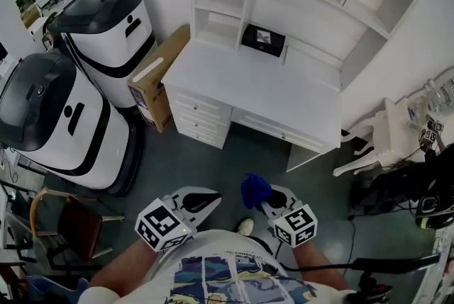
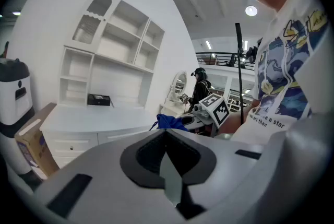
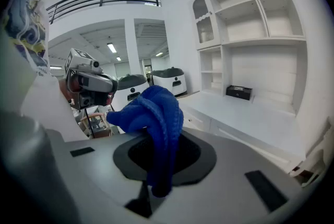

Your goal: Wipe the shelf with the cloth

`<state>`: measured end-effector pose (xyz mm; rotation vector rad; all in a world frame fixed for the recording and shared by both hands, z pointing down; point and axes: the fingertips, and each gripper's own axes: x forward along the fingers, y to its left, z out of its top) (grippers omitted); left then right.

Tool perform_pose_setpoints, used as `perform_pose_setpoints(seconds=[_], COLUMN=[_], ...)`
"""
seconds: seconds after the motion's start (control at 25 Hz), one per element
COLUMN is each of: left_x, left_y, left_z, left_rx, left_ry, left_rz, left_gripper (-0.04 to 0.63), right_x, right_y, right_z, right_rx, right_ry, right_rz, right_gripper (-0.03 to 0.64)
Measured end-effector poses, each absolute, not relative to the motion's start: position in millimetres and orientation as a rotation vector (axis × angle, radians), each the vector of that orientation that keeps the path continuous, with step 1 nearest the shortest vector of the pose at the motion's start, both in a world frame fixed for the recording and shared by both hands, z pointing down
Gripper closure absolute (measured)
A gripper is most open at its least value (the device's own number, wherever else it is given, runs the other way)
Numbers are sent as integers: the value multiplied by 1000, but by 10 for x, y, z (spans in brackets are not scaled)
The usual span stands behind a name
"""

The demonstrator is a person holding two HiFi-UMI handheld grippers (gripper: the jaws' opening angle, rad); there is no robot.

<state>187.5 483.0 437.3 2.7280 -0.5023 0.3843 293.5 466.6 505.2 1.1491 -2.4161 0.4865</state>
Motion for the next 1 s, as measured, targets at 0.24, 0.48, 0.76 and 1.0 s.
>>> perform_pose_setpoints(seconds=[0.24, 0.48, 0.76, 1.0], left_x=[1049, 517, 467, 314], left_y=[4839, 4836, 4468, 3676], left_z=[4416, 4487, 4538, 4408], left_rx=[2732, 2688, 2690, 2676], left_ry=[-538, -596, -617, -710], left_rz=[372, 336, 297, 368], left_gripper=[584, 584, 584, 584], right_x=[2090, 1543, 1565, 1430], right_y=[4556, 4628, 4109, 3147], right_z=[5056, 5090, 5113, 5071], right_rx=[1128, 1033, 1059, 1035], right_ry=[-2447, -2438, -2447, -2515], right_rz=[465, 478, 492, 480], right_gripper=[551, 551, 551, 551])
